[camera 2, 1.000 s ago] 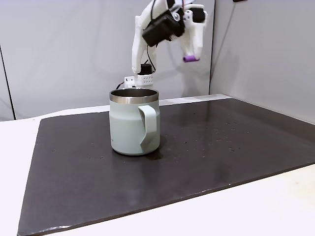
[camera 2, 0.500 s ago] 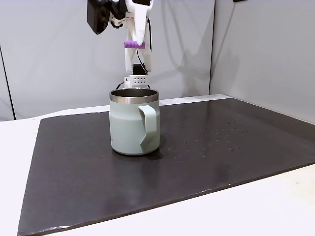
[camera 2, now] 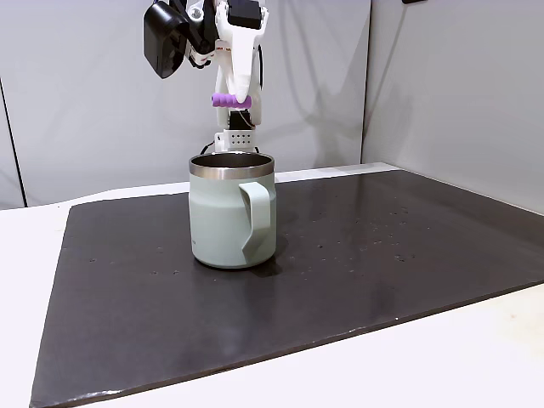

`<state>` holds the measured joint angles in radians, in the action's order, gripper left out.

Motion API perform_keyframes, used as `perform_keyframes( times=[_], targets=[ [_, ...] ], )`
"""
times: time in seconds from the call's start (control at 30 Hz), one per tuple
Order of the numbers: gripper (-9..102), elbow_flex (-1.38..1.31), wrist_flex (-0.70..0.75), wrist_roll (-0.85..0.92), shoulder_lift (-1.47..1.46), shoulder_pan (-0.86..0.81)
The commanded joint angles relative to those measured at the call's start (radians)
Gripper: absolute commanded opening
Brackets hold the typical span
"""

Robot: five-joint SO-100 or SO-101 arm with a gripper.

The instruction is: Grasp a pengrip and put it in the cup.

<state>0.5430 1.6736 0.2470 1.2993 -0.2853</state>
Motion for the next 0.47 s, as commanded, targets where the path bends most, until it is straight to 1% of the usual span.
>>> perform_keyframes(
  times=[0.0, 0.03, 0.07, 0.1, 0.43],
  targets=[
    [17, -0.061, -0.018, -0.005, 0.008, 0.006],
    [26, -0.063, -0.018, -0.006, 0.008, 0.008],
    [30, -0.066, -0.017, -0.009, 0.008, 0.011],
    [31, -0.072, -0.012, -0.014, 0.008, 0.011],
    [31, -0.103, 0.011, -0.021, 0.008, 0.026]
  ],
)
